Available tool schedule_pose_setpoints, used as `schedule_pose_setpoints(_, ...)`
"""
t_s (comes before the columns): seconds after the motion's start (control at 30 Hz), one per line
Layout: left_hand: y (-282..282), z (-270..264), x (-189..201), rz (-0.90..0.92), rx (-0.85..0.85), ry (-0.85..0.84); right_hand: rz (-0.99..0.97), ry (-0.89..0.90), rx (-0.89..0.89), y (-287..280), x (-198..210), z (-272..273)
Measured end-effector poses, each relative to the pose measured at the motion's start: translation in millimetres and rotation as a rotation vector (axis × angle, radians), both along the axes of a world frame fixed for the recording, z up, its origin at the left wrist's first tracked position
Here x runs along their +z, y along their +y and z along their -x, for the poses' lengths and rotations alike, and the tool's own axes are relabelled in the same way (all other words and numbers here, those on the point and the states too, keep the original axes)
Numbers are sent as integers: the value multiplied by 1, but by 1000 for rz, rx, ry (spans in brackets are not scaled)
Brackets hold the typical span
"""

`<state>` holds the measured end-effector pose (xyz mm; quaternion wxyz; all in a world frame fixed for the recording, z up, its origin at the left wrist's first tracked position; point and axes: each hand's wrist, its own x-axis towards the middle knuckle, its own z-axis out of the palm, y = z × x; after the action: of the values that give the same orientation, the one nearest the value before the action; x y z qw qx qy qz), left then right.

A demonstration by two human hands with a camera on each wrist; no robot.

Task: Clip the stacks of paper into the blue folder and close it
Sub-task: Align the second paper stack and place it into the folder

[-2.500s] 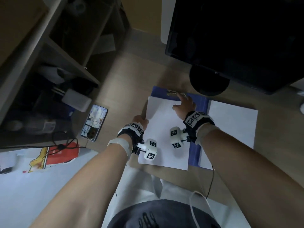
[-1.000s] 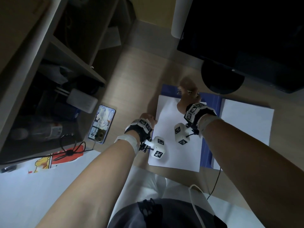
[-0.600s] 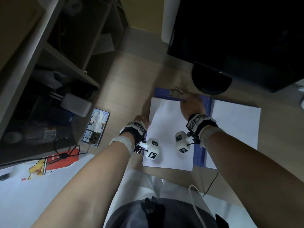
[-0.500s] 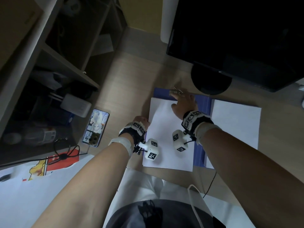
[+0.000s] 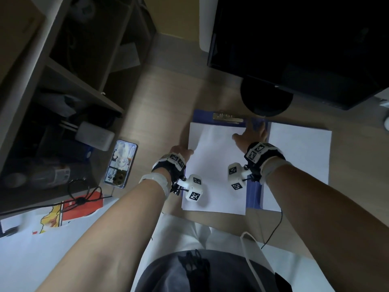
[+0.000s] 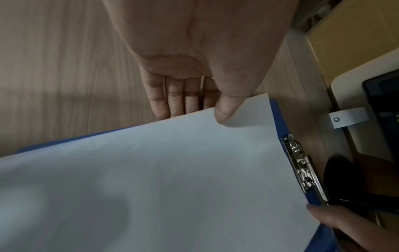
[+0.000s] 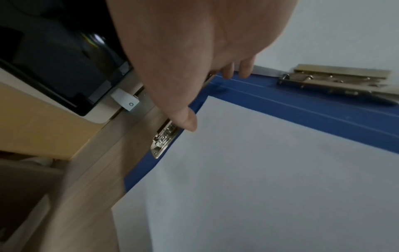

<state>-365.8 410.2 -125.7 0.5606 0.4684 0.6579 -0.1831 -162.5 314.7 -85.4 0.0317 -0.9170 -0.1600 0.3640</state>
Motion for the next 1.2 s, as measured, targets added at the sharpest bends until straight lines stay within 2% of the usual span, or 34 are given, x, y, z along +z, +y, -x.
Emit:
schedule_pose_setpoints(0.1,-1,-4,1,-40,-24,1,-83,-55,-190,-7,-1,3)
schedule_pose_setpoints(0.2,-6,-10,16,-84,-97,-3,15,99,-375,-15,-5,6)
schedule_pose_setpoints(0.33,-16,-21,32,-118,-115,-18,33,250,-326,-16,-13,3)
schedule_pose_setpoints(0.43,-20,-25,32,-159,-161,21,1,336,-375,-20,-37,-7)
schedule_pose_setpoints(0.5,-21,-25,32,-164,-158,31,27,362,-394,-19,-34,-6)
schedule_pose_setpoints(0.63,-22,-25,33,-149,-117,21,43,358,-372,-16,7,4)
schedule_pose_setpoints(0.73,-22,-25,36,-128,-91,16,95,245,-391,-24,19,10)
schedule_pose_setpoints(0.83,-23,-26,37,-119,-67,15,172,156,-329,-29,23,16)
schedule_pose_setpoints(0.93,-26,-34,41,-121,-49,-28,146,177,-297,-28,22,14)
schedule_pose_setpoints(1.03,-29,-43,44,-118,-55,-60,26,335,-369,-26,17,14)
schedule_pose_setpoints(1.1,-29,-46,48,-96,-104,-16,12,388,-397,-23,15,18)
schedule_pose_setpoints(1.2,-25,-40,45,-110,-170,37,18,373,-446,-21,8,19)
